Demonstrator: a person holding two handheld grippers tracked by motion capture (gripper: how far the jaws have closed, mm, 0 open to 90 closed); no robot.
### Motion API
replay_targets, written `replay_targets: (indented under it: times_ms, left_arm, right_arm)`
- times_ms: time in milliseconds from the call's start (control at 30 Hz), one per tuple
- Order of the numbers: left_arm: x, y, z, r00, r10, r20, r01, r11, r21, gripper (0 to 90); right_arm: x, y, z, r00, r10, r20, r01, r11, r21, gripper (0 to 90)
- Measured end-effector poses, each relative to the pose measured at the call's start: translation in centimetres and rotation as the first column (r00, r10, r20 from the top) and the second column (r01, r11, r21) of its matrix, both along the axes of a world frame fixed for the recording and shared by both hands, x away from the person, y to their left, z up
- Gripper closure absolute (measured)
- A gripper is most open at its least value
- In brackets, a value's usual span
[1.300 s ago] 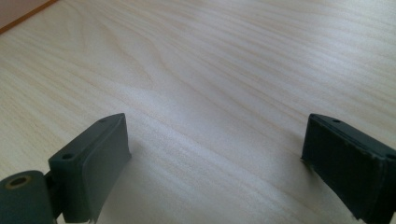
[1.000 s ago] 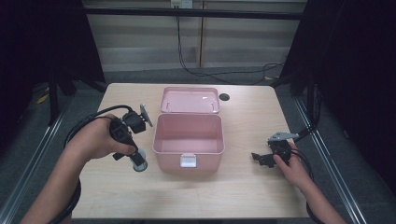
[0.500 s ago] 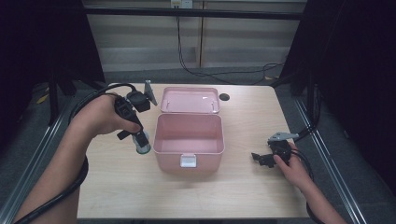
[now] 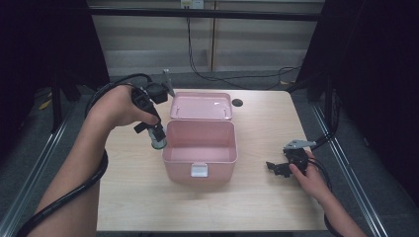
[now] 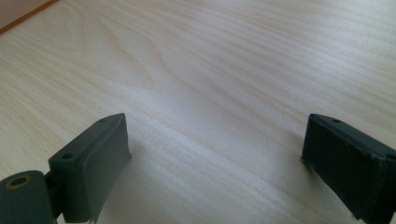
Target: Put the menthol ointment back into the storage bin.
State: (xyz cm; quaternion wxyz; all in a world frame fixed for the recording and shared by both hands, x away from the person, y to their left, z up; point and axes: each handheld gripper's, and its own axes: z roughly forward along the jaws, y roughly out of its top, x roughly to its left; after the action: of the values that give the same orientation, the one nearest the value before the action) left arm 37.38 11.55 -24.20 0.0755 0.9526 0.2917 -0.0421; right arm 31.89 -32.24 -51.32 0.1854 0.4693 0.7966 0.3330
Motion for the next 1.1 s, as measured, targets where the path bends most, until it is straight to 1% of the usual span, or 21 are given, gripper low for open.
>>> replay_targets:
  times_ms: [67, 233, 400, 533, 567, 667, 767, 833, 967, 1033, 1067, 1100]
  left_arm:
    - [0.3, -0.4, 0.0, 1.0000, 0.009, 0.001, -0.009, 1.0000, 0.002, 50.6]
    - [1.1, -1.6, -0.1, 0.9998, 0.010, 0.017, -0.010, 0.9999, -0.002, 50.6]
    - [1.8, -2.6, -0.6, 0.9998, 0.013, 0.015, -0.014, 0.9999, 0.007, 50.6]
    - [2.3, -3.4, -1.0, 0.9994, 0.019, 0.028, -0.019, 0.9998, 0.007, 50.6]
    - [2.4, -3.6, -1.1, 0.9995, 0.011, 0.028, -0.011, 0.9999, 0.006, 50.6]
    - [2.7, -4.2, -1.5, 0.9994, 0.011, 0.034, -0.011, 0.9999, 0.003, 50.6]
    - [3.0, -4.9, -1.9, 0.9993, 0.002, 0.037, -0.003, 0.9999, 0.015, 50.6]
    - [3.1, -5.2, -2.2, 0.9993, 0.011, 0.037, -0.012, 0.9999, 0.009, 50.6]
    - [3.5, -6.0, -2.8, 0.9989, 0.028, 0.037, -0.028, 0.9995, 0.016, 50.7]
    - [3.7, -6.3, -3.1, 0.9985, 0.047, 0.030, -0.047, 0.9988, 0.012, 50.6]
    - [3.8, -6.5, -3.3, 0.9986, 0.044, 0.028, -0.045, 0.9989, 0.012, 50.6]
    - [3.9, -6.7, -3.4, 0.9976, 0.062, 0.030, -0.062, 0.9980, 0.013, 50.7]
  right_arm:
    - [0.0, 0.0, 0.0, 1.0000, 0.001, 0.001, -0.001, 1.0000, -0.001, 6.9]
    - [0.0, 0.0, 0.0, 1.0000, 0.002, 0.000, -0.002, 1.0000, -0.002, 6.9]
    - [0.0, 0.0, 0.0, 1.0000, 0.002, 0.000, -0.002, 1.0000, -0.001, 6.9]
    - [0.0, 0.0, 0.0, 1.0000, 0.002, 0.000, -0.002, 1.0000, -0.001, 7.0]
    - [0.0, 0.0, 0.0, 1.0000, 0.002, 0.000, -0.002, 1.0000, -0.001, 6.9]
    - [0.0, 0.0, 0.0, 1.0000, 0.002, 0.000, -0.002, 1.0000, -0.001, 6.9]
    - [0.0, 0.0, 0.0, 1.0000, 0.002, 0.000, -0.002, 1.0000, -0.001, 6.9]
    - [0.0, 0.0, 0.0, 1.0000, 0.003, 0.001, -0.003, 1.0000, -0.002, 6.9]
    - [0.0, 0.0, 0.0, 1.0000, 0.003, 0.001, -0.003, 1.0000, -0.002, 6.9]
    - [0.0, 0.0, 0.0, 1.0000, 0.003, 0.001, -0.003, 1.0000, -0.002, 6.9]
    - [0.0, 0.0, 0.0, 1.0000, 0.002, 0.000, -0.002, 1.0000, -0.001, 6.9]
    - [0.0, 0.0, 0.0, 1.0000, 0.002, 0.000, -0.002, 1.0000, -0.001, 7.0]
